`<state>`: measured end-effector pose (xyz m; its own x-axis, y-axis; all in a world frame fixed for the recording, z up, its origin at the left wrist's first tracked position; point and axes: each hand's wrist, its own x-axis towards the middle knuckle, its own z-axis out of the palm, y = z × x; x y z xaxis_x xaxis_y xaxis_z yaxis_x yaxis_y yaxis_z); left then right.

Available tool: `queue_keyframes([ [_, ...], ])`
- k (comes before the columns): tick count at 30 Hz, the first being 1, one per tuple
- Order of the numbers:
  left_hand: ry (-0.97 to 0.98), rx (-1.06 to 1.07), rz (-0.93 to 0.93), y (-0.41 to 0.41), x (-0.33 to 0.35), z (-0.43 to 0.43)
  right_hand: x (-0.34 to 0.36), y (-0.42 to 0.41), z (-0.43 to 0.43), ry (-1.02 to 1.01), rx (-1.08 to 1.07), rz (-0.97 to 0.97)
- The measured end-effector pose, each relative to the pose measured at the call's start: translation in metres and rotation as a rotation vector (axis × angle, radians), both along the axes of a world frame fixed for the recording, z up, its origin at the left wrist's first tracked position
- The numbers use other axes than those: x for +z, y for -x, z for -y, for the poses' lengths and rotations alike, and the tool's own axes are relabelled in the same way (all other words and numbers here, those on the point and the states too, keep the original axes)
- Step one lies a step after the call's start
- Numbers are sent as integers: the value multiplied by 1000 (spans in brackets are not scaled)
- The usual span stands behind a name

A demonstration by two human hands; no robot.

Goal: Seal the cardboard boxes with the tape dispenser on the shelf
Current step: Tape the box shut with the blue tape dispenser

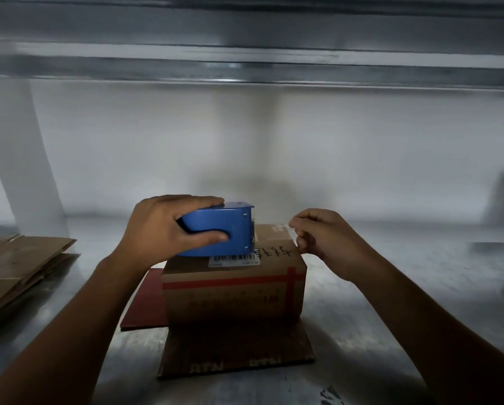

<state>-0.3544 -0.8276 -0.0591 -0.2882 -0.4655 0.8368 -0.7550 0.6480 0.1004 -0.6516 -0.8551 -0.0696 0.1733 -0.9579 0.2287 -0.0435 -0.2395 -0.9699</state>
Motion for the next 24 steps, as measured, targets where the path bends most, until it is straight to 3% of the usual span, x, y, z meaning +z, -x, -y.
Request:
queue_keyframes([
  [9,-7,-24,34,0,-3,3,2,9,5,-157,-52,-82],
  [24,12,-7,51,2,-6,-3,-3,13,2,-210,-57,-224],
])
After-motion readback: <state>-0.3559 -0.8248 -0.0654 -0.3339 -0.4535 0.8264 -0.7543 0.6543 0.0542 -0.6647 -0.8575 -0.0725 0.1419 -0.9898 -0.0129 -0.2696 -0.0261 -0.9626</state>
